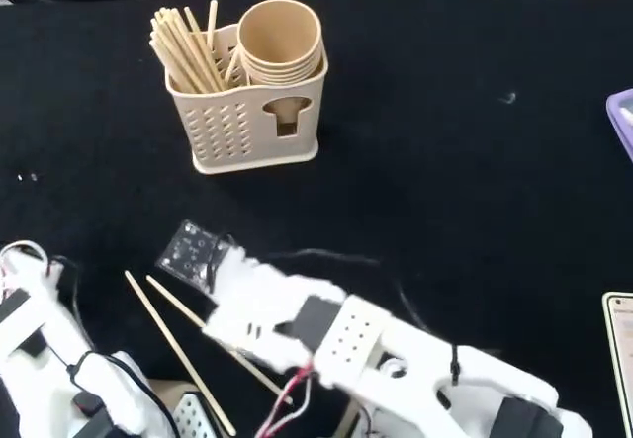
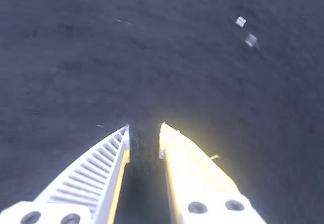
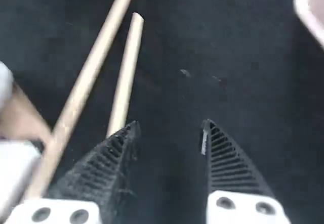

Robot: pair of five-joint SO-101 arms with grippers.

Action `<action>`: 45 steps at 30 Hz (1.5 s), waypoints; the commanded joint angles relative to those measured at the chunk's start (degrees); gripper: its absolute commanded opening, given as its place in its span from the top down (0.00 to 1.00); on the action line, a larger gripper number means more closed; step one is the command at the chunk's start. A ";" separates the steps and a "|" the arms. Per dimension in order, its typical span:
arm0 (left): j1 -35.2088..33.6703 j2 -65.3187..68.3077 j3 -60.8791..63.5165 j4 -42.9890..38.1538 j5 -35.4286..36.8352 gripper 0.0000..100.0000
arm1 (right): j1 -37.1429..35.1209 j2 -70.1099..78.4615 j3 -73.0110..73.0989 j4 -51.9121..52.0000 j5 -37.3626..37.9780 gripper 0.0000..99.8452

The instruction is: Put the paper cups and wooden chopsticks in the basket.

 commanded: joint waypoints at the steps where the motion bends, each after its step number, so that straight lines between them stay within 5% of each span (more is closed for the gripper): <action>1: -3.56 -0.79 -3.74 -0.09 0.18 0.89 | -2.46 -2.51 0.40 -7.21 -6.59 0.81; 9: -12.97 -0.62 -6.02 -0.09 7.91 0.89 | -2.73 5.05 0.31 -19.69 -13.98 0.81; 18: -14.37 -0.62 -6.64 -0.18 10.20 0.89 | -9.93 24.57 -1.45 -35.87 -15.12 0.81; 41: -13.93 -0.62 -6.64 -0.18 10.11 0.89 | -9.85 39.43 -23.34 -10.29 -14.95 0.81; 45: -13.93 -0.62 -6.64 -0.18 10.11 0.89 | -9.76 42.33 -26.95 -5.19 -10.11 0.81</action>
